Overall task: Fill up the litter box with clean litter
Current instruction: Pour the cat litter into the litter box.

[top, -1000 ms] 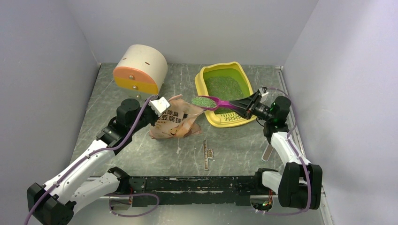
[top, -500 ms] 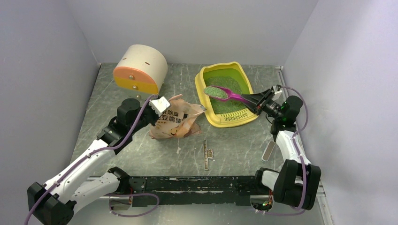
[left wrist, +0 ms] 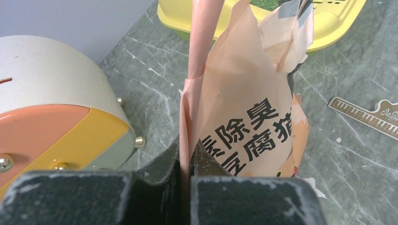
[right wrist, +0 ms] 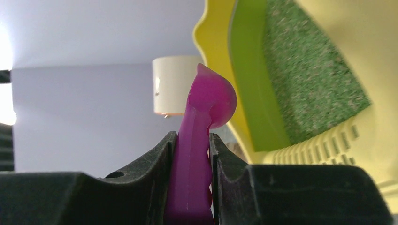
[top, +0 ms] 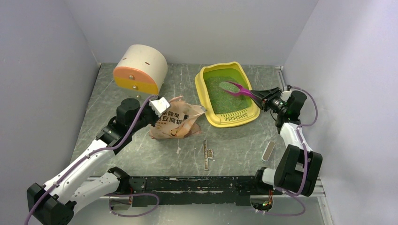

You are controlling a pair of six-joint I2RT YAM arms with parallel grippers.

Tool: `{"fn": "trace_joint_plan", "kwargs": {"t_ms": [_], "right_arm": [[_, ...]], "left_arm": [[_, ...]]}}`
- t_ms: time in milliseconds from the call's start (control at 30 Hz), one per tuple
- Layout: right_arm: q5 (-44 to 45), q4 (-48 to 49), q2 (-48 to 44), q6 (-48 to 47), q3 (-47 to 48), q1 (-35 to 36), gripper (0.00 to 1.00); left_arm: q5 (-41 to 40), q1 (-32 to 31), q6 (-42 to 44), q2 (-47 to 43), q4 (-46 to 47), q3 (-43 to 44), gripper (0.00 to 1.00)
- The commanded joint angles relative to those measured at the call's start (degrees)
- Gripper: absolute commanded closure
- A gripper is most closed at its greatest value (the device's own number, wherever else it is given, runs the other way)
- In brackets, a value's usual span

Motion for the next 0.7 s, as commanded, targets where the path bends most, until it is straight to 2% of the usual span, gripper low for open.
{"fn": "trace_joint_plan", "kwargs": {"t_ms": [0, 133, 433, 533, 667], "right_arm": [[7.84, -3.3, 1.87, -5.97, 2.79, -0.26, 1.0], [9.62, -6.45, 3.18, -9.46, 4.02, 0.0, 1.0], [13.74, -28.31, -2.81, -26.47, 6.92, 0.08, 1.0], [14.61, -30.34, -4.12, -27.41, 7.06, 0.17, 1.0], [15.86, -28.47, -2.59, -26.37, 8.62, 1.12, 1.0]], "left_arm": [[3.33, 0.3, -0.68, -1.8, 1.9, 2.95, 0.95], [3.58, 0.25, -0.93, -2.11, 1.68, 3.03, 0.95], [4.12, 0.3, -1.06, -1.69, 1.62, 3.47, 0.95], [5.22, 0.3, -1.03, -1.2, 1.37, 3.85, 0.95], [6.45, 0.27, -1.06, -0.7, 0.84, 4.77, 0.95]]}}
